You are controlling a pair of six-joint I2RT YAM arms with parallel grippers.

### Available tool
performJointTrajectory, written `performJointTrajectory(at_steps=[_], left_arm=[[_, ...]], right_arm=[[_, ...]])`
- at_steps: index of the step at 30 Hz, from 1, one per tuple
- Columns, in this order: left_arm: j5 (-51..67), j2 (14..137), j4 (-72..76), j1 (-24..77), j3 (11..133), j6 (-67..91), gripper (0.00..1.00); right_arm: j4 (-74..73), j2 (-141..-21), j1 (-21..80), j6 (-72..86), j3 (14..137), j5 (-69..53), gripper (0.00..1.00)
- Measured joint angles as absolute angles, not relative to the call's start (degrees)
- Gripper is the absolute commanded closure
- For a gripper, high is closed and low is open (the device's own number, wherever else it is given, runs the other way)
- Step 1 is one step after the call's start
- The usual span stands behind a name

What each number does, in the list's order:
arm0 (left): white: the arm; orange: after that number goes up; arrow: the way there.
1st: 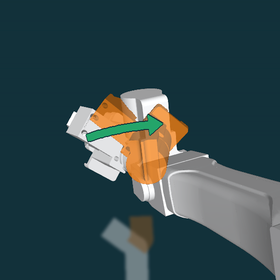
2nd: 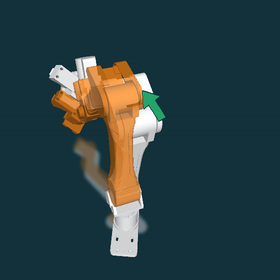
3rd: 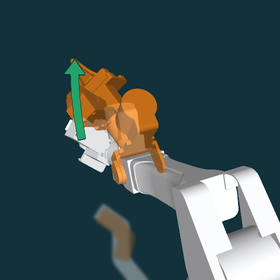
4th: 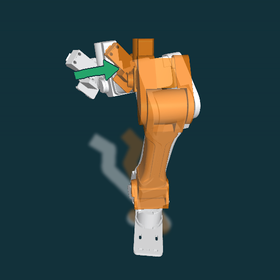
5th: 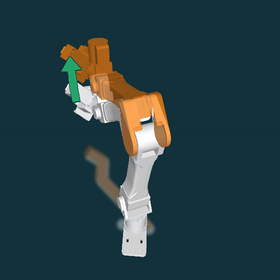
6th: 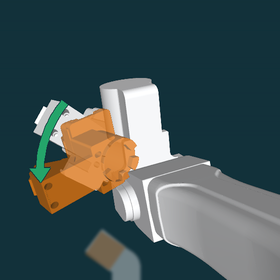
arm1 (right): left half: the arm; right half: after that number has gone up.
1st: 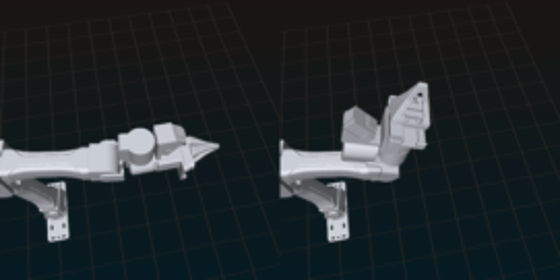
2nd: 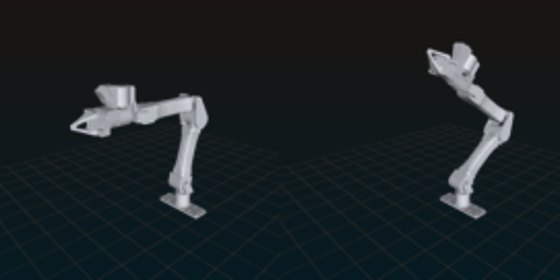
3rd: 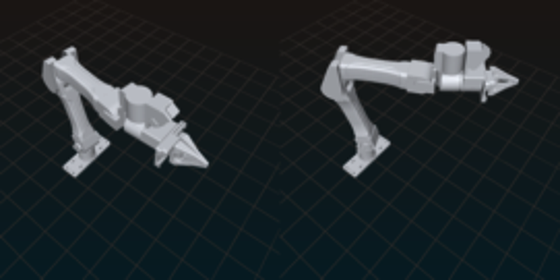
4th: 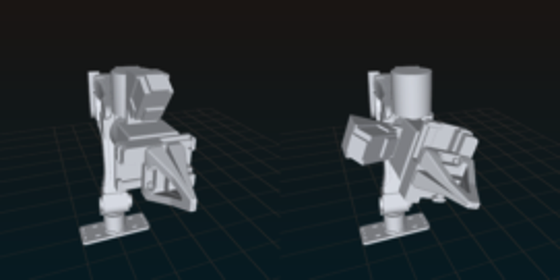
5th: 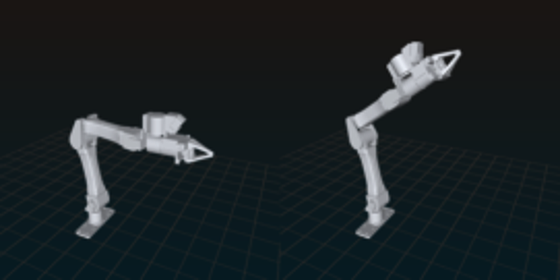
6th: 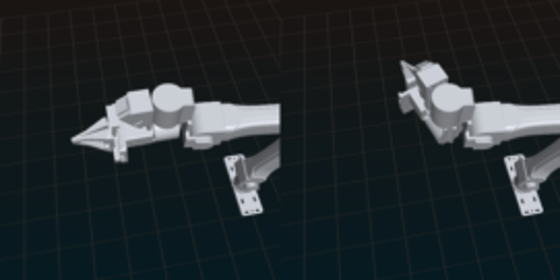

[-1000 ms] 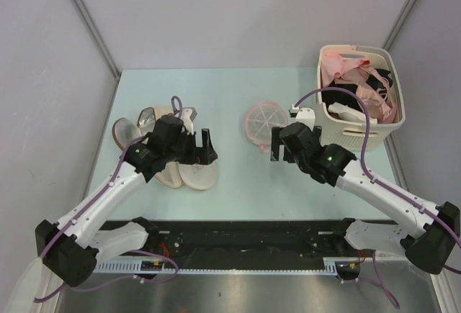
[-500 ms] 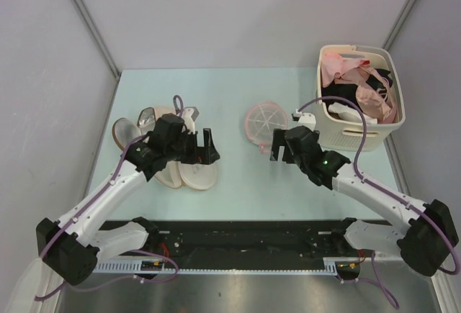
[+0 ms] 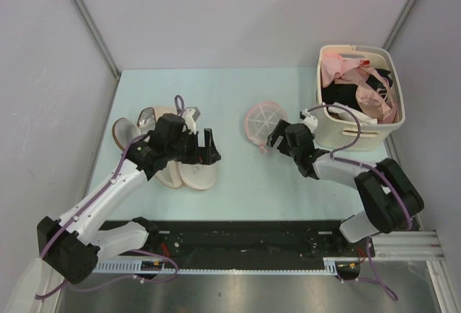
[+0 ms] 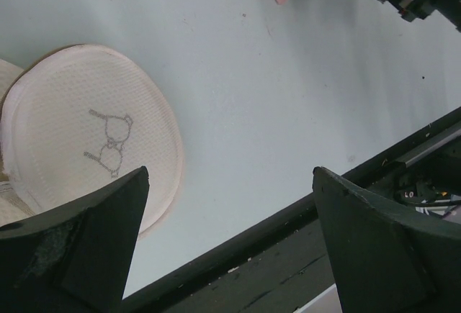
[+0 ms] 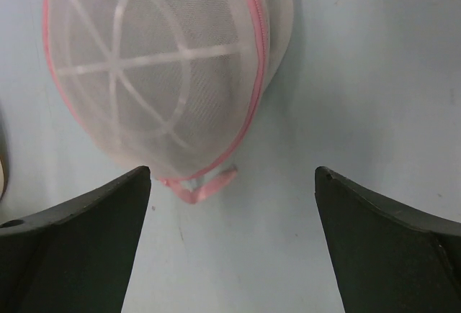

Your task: Unzip the laundry bag and remove the bra

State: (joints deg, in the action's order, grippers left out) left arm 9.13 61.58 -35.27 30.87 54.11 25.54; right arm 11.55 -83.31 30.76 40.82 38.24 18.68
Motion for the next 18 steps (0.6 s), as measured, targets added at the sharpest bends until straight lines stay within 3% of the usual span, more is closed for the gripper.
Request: performJointTrajectory(at_steps=[3, 5, 6, 7, 8, 9, 18], left_arm=[[9.1, 61.0, -35.4, 30.9, 54.1, 25.5, 0.00], [9.0, 60.6, -35.7, 30.9, 54.1, 25.5, 0.00], [9.0, 60.4, -35.9, 30.9, 54.1, 25.5, 0.00], [9.0, 60.2, -36.2, 30.9, 54.1, 25.5, 0.00], [9.0, 59.9, -36.4, 30.9, 54.1, 25.5, 0.00], [8.9, 59.6, -36.6, 30.9, 54.1, 25.5, 0.00], [8.3, 58.5, -36.8, 30.9, 54.0, 25.6, 0.00]], right_arm=[[16.3, -88.5, 29.9, 43.5, 38.3, 17.4, 0.03], [18.5, -91.5, 29.8, 45.1, 38.5, 17.3, 0.24], [19.3, -92.7, 29.8, 45.6, 38.8, 17.2, 0.40], [20.3, -94.2, 29.9, 46.4, 39.1, 17.0, 0.72], [21.2, -95.0, 30.3, 47.2, 39.2, 17.0, 0.90], [21.5, -95.2, 30.6, 47.2, 39.2, 17.1, 1.00], [17.6, -84.2, 40.9, 46.8, 39.4, 22.6, 1.00]])
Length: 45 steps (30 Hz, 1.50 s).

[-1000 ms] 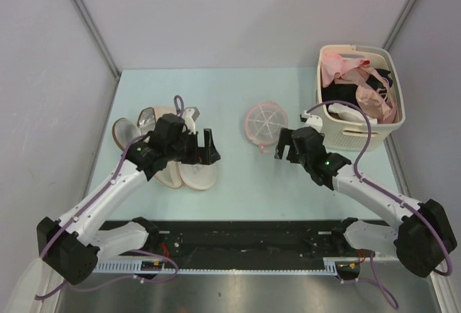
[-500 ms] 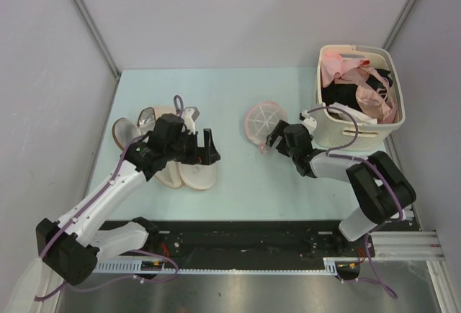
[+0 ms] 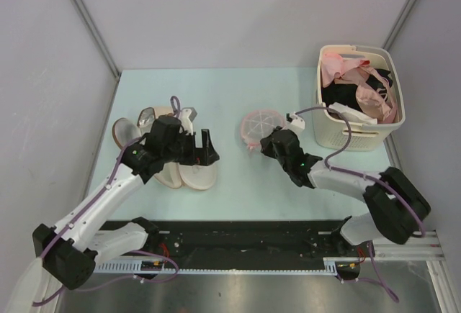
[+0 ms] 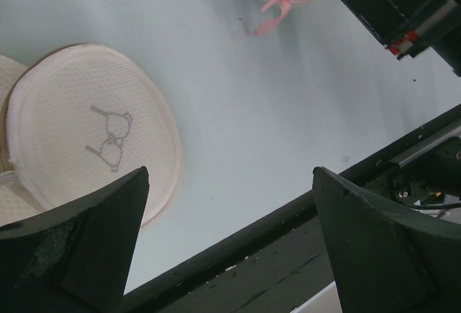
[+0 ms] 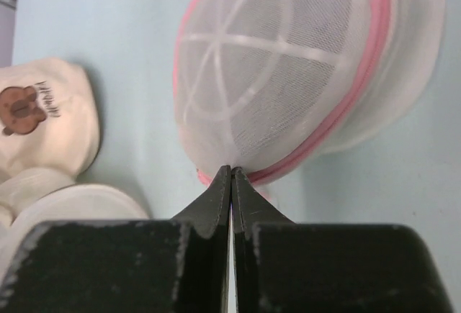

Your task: Unzip the laundry bag and remove the bra

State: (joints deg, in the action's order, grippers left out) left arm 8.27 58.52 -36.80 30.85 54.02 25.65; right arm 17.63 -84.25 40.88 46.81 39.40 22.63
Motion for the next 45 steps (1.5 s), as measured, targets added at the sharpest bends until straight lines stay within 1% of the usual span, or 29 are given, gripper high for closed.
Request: performJointTrajectory(at_steps=[4, 8, 11, 14, 19, 22, 24, 27, 31, 35, 38, 40, 42, 43, 44, 45], left_arm=[[10.0, 59.5, -34.1, 30.9, 52.4, 27.3, 0.00], [13.9, 62.7, -30.2, 30.9, 48.8, 30.8, 0.01], [18.7, 64.7, -24.2, 31.1, 43.3, 36.0, 0.05], [21.2, 65.5, -18.6, 32.3, 39.0, 42.1, 0.04], [20.0, 67.2, -8.2, 39.1, 37.6, 51.3, 0.03], [19.2, 71.7, -3.8, 41.6, 39.5, 55.1, 0.08], [17.7, 76.9, -3.7, 42.3, 42.9, 57.5, 0.11], [13.9, 81.7, -4.1, 43.1, 46.5, 60.1, 0.12], [8.1, 84.3, -4.4, 44.8, 48.7, 62.0, 0.12], [5.5, 87.3, -3.9, 45.6, 49.5, 63.0, 0.13], [5.6, 90.3, -0.3, 45.8, 49.1, 63.8, 0.17], [6.0, 92.1, 3.1, 45.8, 48.6, 64.1, 0.22], [6.7, 94.1, 7.0, 45.8, 48.0, 64.3, 0.32], [7.2, 94.9, 8.8, 45.9, 47.6, 64.5, 0.38], [7.7, 95.6, 10.6, 45.9, 46.9, 64.8, 0.53], [7.8, 96.0, 12.1, 45.9, 46.3, 65.1, 0.63]], right_arm=[[12.8, -75.0, 44.3, 45.8, 38.7, 23.5, 1.00], [11.8, -65.1, 45.9, 45.2, 32.1, 21.0, 1.00], [10.0, -61.8, 44.8, 45.4, 27.3, 18.7, 1.00], [8.1, -60.1, 44.0, 46.0, 22.8, 16.7, 1.00], [6.2, -57.5, 43.6, 46.8, 19.6, 14.7, 1.00], [6.4, -56.9, 43.4, 46.9, 19.6, 13.9, 1.00], [6.4, -56.4, 43.2, 46.9, 19.6, 13.5, 1.00], [6.3, -55.0, 42.5, 46.9, 19.6, 12.6, 1.00], [5.9, -52.7, 40.5, 46.7, 19.6, 10.9, 1.00], [5.3, -51.5, 37.5, 46.5, 19.6, 7.9, 1.00], [4.9, -51.9, 35.5, 46.5, 19.6, 5.2, 1.00], [4.9, -52.8, 34.3, 46.5, 19.6, 3.3, 1.00], [4.8, -53.6, 33.2, 46.5, 19.6, 1.4, 1.00], [4.7, -53.9, 32.8, 46.5, 19.6, 0.4, 1.00], [4.7, -54.0, 32.4, 46.5, 19.6, -0.4, 1.00], [4.7, -54.1, 32.2, 46.5, 19.6, -1.1, 1.00]])
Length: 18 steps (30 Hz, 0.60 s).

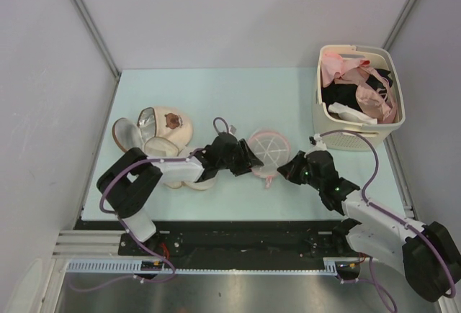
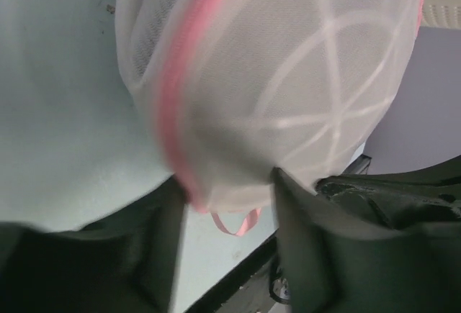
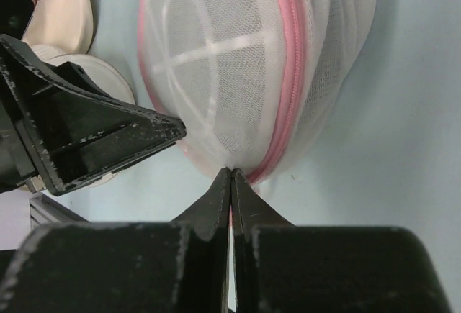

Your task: Unzip the laundry bag and remove the bra

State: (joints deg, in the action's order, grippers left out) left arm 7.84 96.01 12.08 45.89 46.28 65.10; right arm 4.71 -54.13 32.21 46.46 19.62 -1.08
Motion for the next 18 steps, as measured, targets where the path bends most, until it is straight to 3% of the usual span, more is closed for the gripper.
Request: performJointTrajectory(at_steps=[2, 4, 5, 7, 10, 14, 18], left_arm=[[8.3, 96.4, 14.7, 45.9, 44.8, 65.9, 0.87], [8.1, 96.4, 15.2, 45.8, 44.3, 66.3, 1.00], [8.0, 96.3, 15.0, 45.8, 44.3, 66.5, 1.00], [7.7, 95.6, 13.0, 45.8, 44.7, 66.3, 1.00], [6.3, 93.5, 7.0, 46.0, 46.8, 66.0, 1.00], [3.5, 88.3, -0.3, 46.0, 49.3, 66.5, 1.00], [0.2, 82.6, -5.2, 46.2, 49.5, 68.1, 1.00]], right_arm=[[4.6, -54.1, 31.9, 46.2, 19.6, -2.2, 1.00], [4.1, -54.1, 31.6, 45.9, 19.6, -2.5, 0.66], [3.5, -54.0, 31.6, 45.5, 19.7, -2.5, 0.35], [0.4, -52.8, 31.7, 45.2, 19.9, -2.2, 0.24], [-6.7, -49.3, 33.0, 44.5, 22.0, 1.0, 0.21], [-16.3, -38.8, 36.5, 43.9, 27.4, 7.5, 0.35], [-18.7, -33.0, 40.8, 44.4, 32.2, 11.0, 0.36]])
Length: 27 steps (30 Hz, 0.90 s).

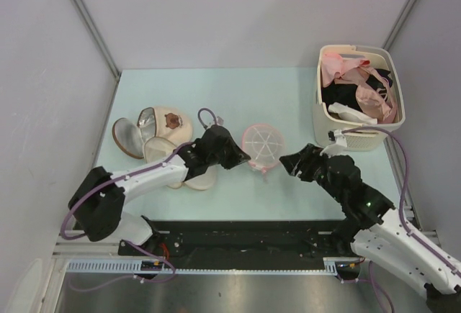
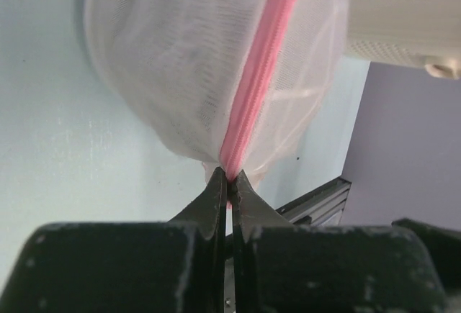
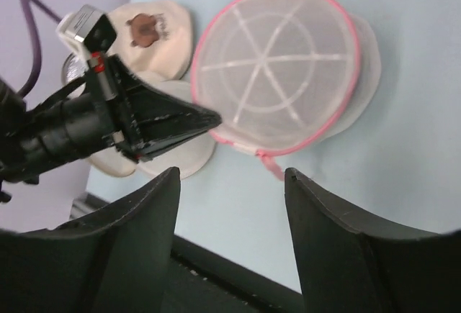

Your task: Unzip the laundry bag and remove the bra

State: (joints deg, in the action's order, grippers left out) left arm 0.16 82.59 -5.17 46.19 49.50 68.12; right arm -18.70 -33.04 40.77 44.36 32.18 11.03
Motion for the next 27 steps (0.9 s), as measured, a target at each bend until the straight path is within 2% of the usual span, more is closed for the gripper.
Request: performJointTrajectory(at_steps=[2, 8, 16, 27], left_arm=[[-1.1, 80.6, -6.7, 46.3, 49.5, 68.8, 0.99], [-4.0, 78.2, -10.3, 46.5, 49.6, 69.1, 0.99], [-4.5, 77.8, -11.3, 46.7, 49.6, 69.0, 1.00], [-4.5, 77.8, -11.3, 46.8, 49.5, 69.0, 1.00]], right_arm=[[-17.6, -34.1, 44.5, 44.3, 33.5, 12.1, 0.35], [-13.4, -48.9, 56.0, 43.2, 34.0, 12.2, 0.36], [-5.8, -60.2, 51.4, 42.8, 33.9, 4.1, 0.36], [2.3, -65.9, 51.0, 42.9, 33.9, -1.8, 0.34]])
